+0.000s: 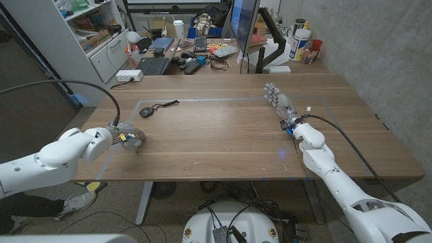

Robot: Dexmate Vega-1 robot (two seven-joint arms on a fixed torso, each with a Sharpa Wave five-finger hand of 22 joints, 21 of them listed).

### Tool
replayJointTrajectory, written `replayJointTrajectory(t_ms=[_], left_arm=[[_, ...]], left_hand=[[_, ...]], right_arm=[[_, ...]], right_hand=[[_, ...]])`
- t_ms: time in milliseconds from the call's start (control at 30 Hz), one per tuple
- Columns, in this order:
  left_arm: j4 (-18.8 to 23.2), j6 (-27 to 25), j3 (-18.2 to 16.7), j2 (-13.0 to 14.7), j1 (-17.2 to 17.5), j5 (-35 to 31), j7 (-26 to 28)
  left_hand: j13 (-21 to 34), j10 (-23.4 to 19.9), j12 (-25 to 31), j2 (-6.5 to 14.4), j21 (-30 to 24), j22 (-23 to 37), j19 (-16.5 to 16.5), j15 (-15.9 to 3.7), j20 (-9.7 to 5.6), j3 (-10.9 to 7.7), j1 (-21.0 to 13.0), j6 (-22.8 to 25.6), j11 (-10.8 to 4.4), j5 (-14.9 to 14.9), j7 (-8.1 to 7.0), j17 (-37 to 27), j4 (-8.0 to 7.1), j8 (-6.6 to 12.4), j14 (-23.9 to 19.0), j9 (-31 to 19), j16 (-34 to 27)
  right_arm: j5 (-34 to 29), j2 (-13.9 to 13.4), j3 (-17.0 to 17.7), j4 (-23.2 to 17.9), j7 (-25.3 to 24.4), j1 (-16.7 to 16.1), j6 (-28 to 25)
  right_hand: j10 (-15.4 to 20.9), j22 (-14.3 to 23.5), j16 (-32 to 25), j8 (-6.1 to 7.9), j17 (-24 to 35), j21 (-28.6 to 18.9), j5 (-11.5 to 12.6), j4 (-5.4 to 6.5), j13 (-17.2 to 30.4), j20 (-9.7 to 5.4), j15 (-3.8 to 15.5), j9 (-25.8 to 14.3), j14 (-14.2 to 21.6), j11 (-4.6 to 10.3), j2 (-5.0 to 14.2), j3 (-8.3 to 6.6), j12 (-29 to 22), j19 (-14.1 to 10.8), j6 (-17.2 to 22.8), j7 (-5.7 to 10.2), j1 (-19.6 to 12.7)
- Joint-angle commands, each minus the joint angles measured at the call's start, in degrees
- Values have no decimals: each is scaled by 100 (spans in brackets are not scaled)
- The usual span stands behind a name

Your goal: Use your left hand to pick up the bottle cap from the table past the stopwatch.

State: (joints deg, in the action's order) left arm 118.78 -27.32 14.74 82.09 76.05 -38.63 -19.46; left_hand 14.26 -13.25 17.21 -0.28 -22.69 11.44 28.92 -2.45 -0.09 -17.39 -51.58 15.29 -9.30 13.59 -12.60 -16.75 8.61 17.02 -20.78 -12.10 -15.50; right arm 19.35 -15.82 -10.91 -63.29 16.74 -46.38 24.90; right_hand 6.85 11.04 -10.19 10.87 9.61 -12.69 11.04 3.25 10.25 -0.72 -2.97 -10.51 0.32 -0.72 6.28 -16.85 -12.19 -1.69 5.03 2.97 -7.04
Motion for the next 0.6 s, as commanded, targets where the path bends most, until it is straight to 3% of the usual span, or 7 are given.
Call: replayJointTrajectory(t_ms=[33,100,267,400,567,600], left_arm=[[-212,170,-75,-87,199,77,490],[-251,192,-108,-80,262,89,653],[-310,190,-198,-43,415,130,976],[-369,230,-289,-7,580,147,1371],[-438,303,-358,-4,738,128,1846],[-449,315,-359,-14,753,117,1918]], left_hand=[[101,-542,303,-51,-218,4,547,-825,-232,-57,-280,336,-62,-57,-3,-181,25,155,-466,-40,-161],[161,-764,450,-14,-325,-3,808,-940,-362,-101,-448,560,-41,-77,1,-264,35,244,-758,-53,-237],[307,-1141,740,50,-505,-21,1220,-1015,-662,-180,-837,1189,-31,-174,10,-480,54,505,-1308,-79,-365],[548,-1562,1127,102,-655,-5,1456,-1075,-921,-167,-1322,1961,-59,-307,36,-887,65,861,-1972,-111,-632],[908,-2089,1644,180,-882,42,1675,-1098,-1016,-89,-1845,2511,-136,-344,263,-1456,61,1200,-2701,-196,-970],[994,-2191,1755,196,-952,56,1734,-1101,-1023,-72,-1978,2620,-129,-342,392,-1595,66,1271,-2845,-220,-1045]], right_arm=[[-28,1,-5,-70,-114,1,-5],[-42,9,-17,-49,-130,20,-11],[-100,28,-60,34,-151,85,17],[-138,38,-93,97,-156,130,46],[-146,49,-108,159,-155,152,75],[-145,46,-108,164,-152,150,80]], right_hand=[[3,28,0,22,8,11,27,31,33,-10,-36,-25,1,-10,28,-5,13,20,7,59,55],[2,28,1,22,9,16,27,33,33,-13,-37,-25,0,-17,25,-4,14,32,8,61,58],[6,28,1,21,9,26,28,34,33,-15,-44,-25,1,-11,25,-4,13,58,8,60,60],[5,28,2,20,8,26,29,34,33,-19,-46,-25,2,-16,26,-5,13,59,8,59,59],[4,28,3,17,8,28,29,32,33,-20,-47,-24,2,-25,24,-6,14,63,0,63,58],[1,28,3,17,8,28,29,32,33,-21,-47,-24,2,-3,23,-6,15,63,-1,60,58]])
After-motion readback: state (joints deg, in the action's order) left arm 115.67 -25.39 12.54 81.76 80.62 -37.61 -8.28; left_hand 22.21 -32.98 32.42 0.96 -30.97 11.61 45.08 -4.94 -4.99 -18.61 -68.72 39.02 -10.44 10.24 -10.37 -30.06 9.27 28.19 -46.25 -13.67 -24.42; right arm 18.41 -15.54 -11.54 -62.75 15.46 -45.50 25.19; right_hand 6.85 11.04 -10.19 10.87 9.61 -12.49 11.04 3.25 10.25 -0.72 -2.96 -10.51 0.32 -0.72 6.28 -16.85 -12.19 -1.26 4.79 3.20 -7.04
